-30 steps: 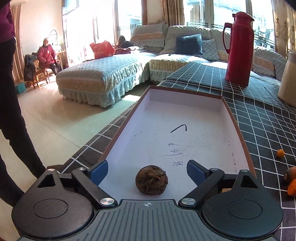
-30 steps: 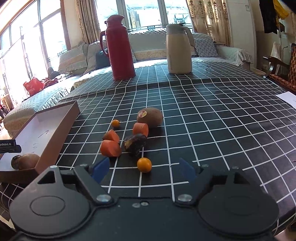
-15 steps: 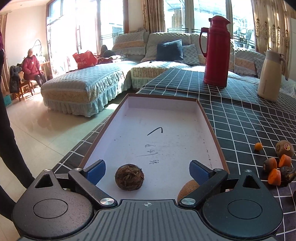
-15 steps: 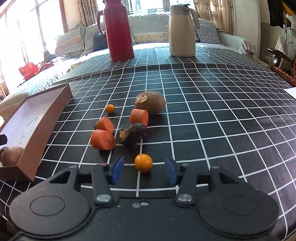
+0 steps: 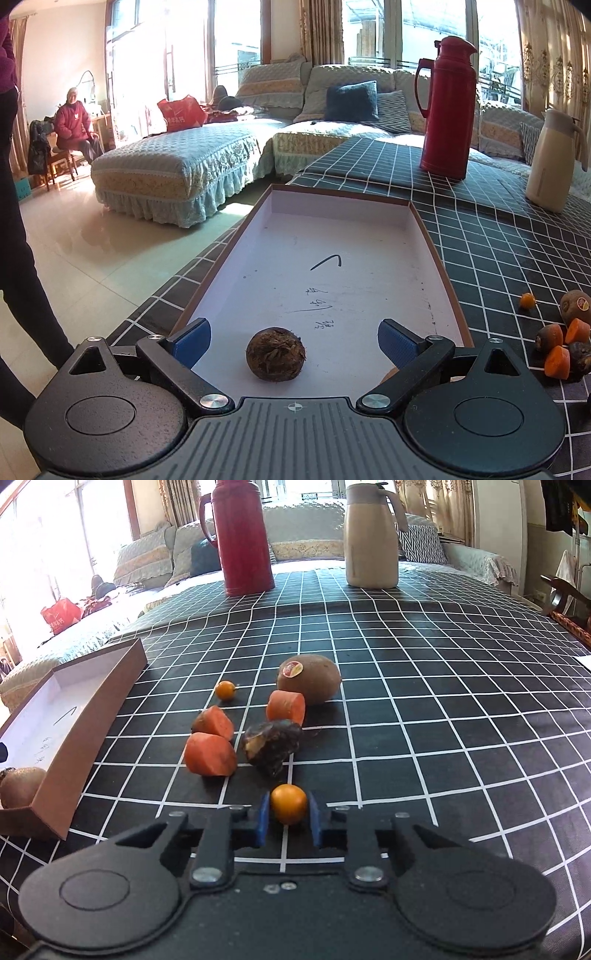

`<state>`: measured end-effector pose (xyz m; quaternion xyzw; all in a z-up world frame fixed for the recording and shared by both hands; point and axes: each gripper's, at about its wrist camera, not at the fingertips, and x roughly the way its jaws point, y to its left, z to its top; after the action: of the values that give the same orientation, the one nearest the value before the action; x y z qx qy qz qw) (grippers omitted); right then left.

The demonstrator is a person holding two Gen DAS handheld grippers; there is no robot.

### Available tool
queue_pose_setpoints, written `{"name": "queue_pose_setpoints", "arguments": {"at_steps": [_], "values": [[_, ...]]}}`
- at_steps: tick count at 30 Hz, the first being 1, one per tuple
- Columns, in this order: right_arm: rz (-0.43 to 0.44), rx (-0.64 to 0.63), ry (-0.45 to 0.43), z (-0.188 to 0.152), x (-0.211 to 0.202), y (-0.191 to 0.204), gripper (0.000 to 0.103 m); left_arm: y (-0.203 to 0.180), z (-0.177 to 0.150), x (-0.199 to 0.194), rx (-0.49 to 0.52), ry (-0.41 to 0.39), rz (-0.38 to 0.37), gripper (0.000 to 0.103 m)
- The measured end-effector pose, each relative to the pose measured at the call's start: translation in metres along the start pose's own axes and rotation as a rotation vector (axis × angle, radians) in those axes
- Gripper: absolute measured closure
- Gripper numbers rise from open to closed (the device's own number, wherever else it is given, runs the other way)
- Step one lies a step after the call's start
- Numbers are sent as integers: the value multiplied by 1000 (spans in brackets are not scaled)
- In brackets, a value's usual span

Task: Organize fruits
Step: 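Carry the kumquat into the tray and release it from the right gripper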

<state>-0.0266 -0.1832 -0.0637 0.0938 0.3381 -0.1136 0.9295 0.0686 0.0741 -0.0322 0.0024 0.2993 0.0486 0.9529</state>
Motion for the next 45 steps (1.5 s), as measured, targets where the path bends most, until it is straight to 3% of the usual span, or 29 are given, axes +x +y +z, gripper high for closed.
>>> {"name": "queue_pose_setpoints", "arguments": {"at_steps": [6,14,22,27,37,39,43,45], "values": [[65,-13,-46,5,-16,11,82,4,2,4,-30,6,24,6],[242,-108,-87,26,-30,77,82,26,1,8,-78,3,68,6],[343,-198,-52,36,-8,146,82,58,-2,12,-116,5,113,6],[351,-222,-17,36,10,169,82,68,-4,15,-124,9,128,6],[354,-200,-1,30,9,167,74,63,-5,16,-105,0,125,6],[362,-183,-13,32,5,159,74,58,-4,14,-96,-3,113,6],[346,-141,-66,30,-17,130,63,38,-3,4,-55,-38,67,6],[323,-107,-87,27,-28,109,62,23,-2,-2,-27,-62,28,6]]}}
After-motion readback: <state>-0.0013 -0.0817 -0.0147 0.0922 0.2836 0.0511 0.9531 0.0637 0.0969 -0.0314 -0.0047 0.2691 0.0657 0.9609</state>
